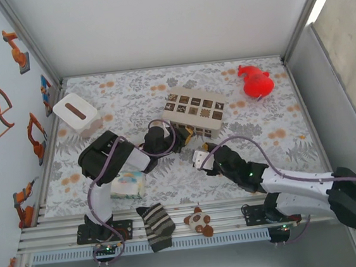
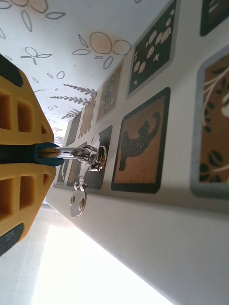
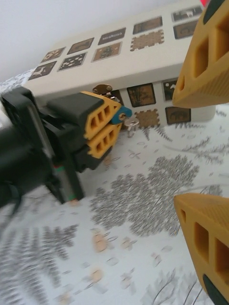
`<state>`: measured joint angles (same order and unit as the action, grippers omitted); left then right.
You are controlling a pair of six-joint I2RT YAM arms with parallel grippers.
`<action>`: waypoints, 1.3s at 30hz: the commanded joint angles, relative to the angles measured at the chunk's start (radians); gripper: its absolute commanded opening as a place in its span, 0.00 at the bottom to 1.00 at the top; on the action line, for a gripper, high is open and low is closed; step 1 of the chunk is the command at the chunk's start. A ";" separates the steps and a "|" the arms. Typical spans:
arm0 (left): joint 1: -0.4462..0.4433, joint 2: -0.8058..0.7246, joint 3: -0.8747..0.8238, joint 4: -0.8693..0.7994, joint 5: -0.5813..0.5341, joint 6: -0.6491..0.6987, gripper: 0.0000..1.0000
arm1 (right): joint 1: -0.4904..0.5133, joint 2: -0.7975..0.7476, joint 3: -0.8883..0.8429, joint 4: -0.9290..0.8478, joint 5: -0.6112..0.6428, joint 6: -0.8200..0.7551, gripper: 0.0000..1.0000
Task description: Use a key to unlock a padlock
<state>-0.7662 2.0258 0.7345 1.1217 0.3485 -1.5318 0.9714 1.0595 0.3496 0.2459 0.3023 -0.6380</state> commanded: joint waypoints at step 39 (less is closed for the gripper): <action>-0.005 -0.084 0.012 -0.045 0.036 -0.110 0.00 | -0.183 0.364 0.135 0.298 -0.132 -0.311 0.24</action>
<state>-0.7662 1.9705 0.7303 1.0279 0.3603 -1.6234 0.7929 1.4090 0.4446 0.5072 0.1749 -0.9409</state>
